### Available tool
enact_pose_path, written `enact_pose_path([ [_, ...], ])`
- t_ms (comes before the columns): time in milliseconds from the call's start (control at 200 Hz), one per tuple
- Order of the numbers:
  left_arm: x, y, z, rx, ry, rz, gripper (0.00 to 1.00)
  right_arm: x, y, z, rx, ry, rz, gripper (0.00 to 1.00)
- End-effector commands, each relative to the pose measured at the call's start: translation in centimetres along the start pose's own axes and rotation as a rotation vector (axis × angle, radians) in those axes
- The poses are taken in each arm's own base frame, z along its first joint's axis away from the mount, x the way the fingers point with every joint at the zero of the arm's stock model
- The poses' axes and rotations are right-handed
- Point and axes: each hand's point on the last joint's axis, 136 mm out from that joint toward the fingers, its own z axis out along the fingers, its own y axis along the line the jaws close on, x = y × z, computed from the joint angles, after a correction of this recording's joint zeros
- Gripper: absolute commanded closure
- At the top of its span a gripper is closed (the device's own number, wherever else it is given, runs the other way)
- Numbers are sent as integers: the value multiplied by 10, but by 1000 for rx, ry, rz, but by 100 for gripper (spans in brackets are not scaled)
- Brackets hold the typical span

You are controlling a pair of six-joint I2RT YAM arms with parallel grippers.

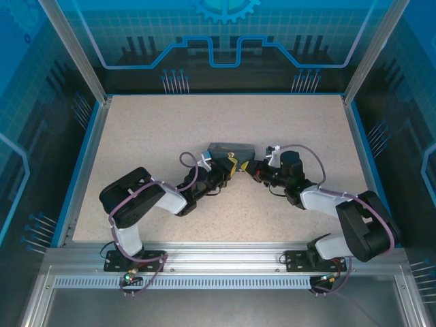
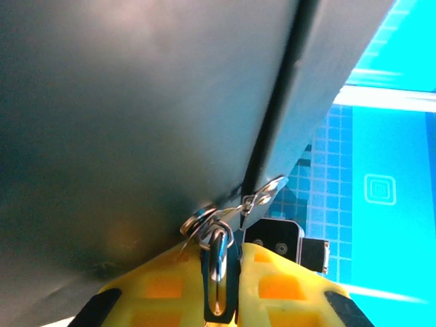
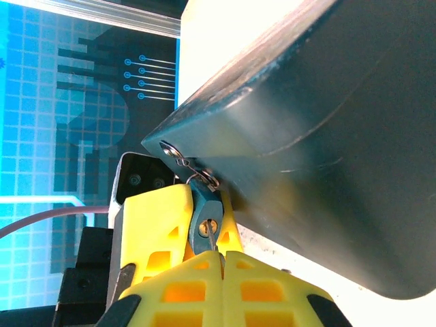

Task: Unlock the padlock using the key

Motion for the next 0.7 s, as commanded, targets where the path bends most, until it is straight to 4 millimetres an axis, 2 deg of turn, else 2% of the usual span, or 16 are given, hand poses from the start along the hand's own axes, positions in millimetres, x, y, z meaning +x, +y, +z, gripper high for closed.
enact_pose_path([
  [0, 54, -36, -10, 154, 269, 64, 100, -6, 24, -5, -103, -14, -17, 100],
  [370, 51, -32, -14, 142, 337, 87, 100, -8, 15, -12, -80, -3, -30, 100],
  [550, 49, -29, -14, 135, 328, 83, 100, -6, 16, -11, -84, 2, -9, 100],
  [695, 45, -31, -13, 139, 302, 74, 100, 4, 24, -5, -97, 19, 7, 100],
])
